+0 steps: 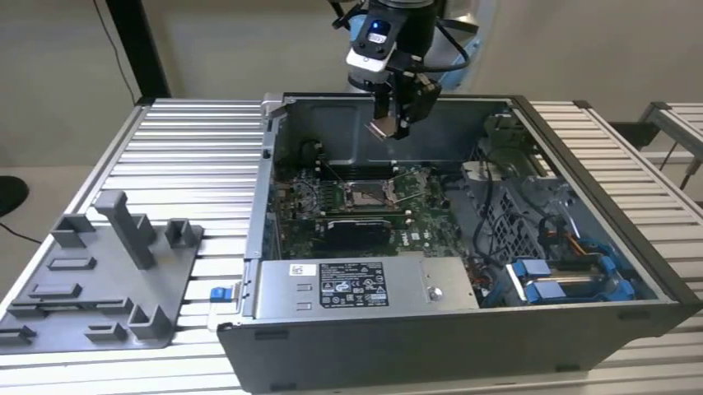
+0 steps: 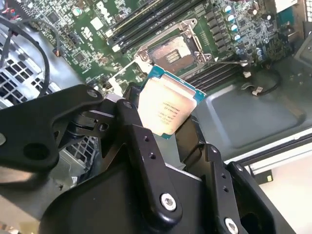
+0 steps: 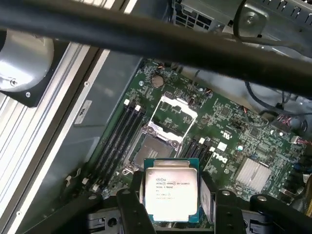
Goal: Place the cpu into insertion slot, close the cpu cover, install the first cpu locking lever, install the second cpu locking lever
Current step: 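Place the cpu into insertion slot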
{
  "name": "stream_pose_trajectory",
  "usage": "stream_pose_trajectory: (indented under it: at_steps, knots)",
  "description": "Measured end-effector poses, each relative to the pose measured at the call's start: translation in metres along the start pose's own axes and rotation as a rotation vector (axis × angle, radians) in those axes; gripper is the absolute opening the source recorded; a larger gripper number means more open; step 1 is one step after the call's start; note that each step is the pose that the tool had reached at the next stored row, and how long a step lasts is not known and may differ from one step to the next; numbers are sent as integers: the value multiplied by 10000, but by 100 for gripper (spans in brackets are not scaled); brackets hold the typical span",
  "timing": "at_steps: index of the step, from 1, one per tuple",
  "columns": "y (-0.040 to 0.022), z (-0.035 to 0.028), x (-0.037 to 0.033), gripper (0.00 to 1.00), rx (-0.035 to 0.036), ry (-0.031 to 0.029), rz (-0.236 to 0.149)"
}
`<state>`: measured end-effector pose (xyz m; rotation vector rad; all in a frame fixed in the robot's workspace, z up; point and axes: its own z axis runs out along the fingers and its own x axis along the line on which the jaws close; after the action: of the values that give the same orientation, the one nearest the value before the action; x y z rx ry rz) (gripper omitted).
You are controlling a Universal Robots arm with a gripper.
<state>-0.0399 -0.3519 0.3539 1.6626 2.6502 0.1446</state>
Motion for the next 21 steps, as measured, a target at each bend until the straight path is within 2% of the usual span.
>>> stream_pose_trajectory:
  at_steps: [5,10,17,21]
  knots:
    - [-2,31,0,0,168,48,534]
    - [-4,73,4,0,244,56,1022]
    - [-16,87,8,0,228,24,1602]
    - [-27,87,14,0,191,31,2065]
